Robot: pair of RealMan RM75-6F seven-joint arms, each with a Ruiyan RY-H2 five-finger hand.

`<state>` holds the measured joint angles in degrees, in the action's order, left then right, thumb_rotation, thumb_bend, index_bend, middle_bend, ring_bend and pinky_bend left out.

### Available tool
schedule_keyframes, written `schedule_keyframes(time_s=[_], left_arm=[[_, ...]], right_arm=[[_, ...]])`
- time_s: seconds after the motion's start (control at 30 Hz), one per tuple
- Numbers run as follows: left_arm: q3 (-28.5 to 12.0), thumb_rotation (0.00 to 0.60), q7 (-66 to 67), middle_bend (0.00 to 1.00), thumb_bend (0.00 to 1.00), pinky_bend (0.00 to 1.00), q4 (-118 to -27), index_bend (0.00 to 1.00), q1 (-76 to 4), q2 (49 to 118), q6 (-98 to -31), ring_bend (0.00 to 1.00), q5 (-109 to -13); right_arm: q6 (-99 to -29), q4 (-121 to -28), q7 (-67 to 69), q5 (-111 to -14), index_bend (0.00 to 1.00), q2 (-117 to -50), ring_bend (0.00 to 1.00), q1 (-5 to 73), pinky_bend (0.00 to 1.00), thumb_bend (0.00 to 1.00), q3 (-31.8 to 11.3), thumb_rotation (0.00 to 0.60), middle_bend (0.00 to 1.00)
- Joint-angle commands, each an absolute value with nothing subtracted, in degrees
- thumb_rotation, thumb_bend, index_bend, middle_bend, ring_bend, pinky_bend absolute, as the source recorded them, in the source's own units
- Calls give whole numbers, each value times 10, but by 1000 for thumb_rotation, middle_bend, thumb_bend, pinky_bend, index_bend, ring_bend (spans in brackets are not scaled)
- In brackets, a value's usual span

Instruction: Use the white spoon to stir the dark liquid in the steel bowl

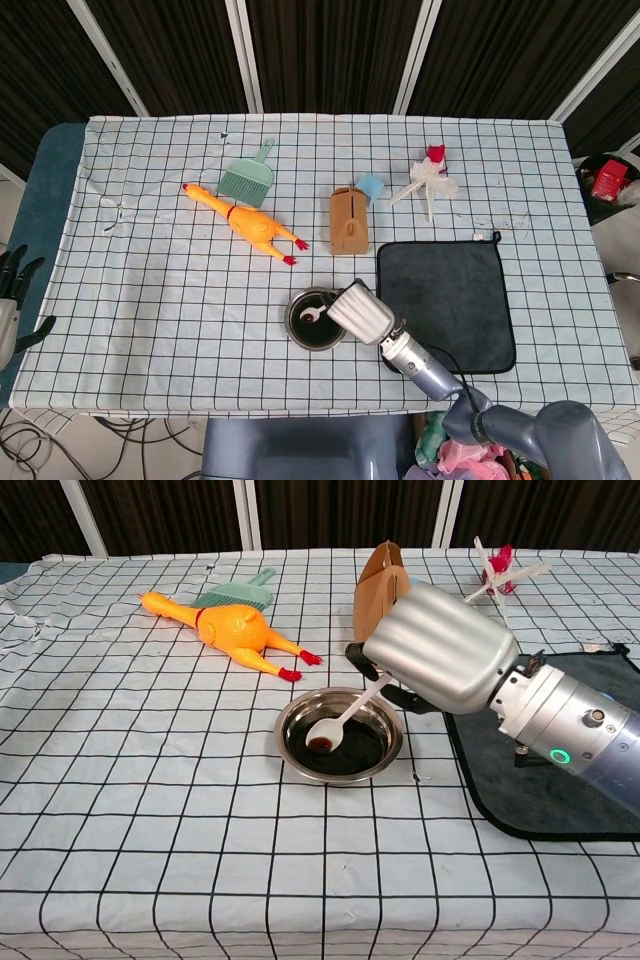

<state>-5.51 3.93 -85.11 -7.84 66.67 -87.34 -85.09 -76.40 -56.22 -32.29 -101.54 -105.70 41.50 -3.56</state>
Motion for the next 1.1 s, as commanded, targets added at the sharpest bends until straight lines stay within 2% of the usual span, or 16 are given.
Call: schedule_keyframes(time_s=[0.03, 0.5, 0.73, 0.87, 1.0, 1.1], left_arm=[[-55, 600, 40, 6, 219, 0, -851, 138, -79, 667, -873, 0, -850], [-54, 600, 42, 6, 219, 0, -852, 138, -78, 667, -873, 0, -851], [-55, 600, 42, 6, 219, 0, -851, 138, -79, 668, -873, 0, -850], [-55, 600, 39, 6, 219, 0, -852, 138, -78, 666, -874, 0, -851], [-53, 600, 36, 6, 219, 0, -854, 138, -77, 665, -875, 0, -853], [-53, 600, 36, 6, 219, 0, -855, 138, -77, 664, -874, 0, -852]], right_arm=[[-758, -572, -331, -1009, 576, -1052, 1000, 413, 1000, 408, -38, 600, 846], [-725, -633, -368, -982, 374, -1029, 1000, 405, 1000, 408, -41, 600, 846], [-728, -672, -393, -961, 272, -1006, 977, 396, 1000, 352, -60, 600, 799], [-766, -736, -387, -919, 238, -956, 844, 361, 977, 317, -93, 600, 670], [-777, -815, -373, -874, 222, -898, 667, 328, 790, 311, -109, 600, 521], [-784, -854, -364, -852, 209, -863, 537, 309, 691, 294, -114, 600, 421]])
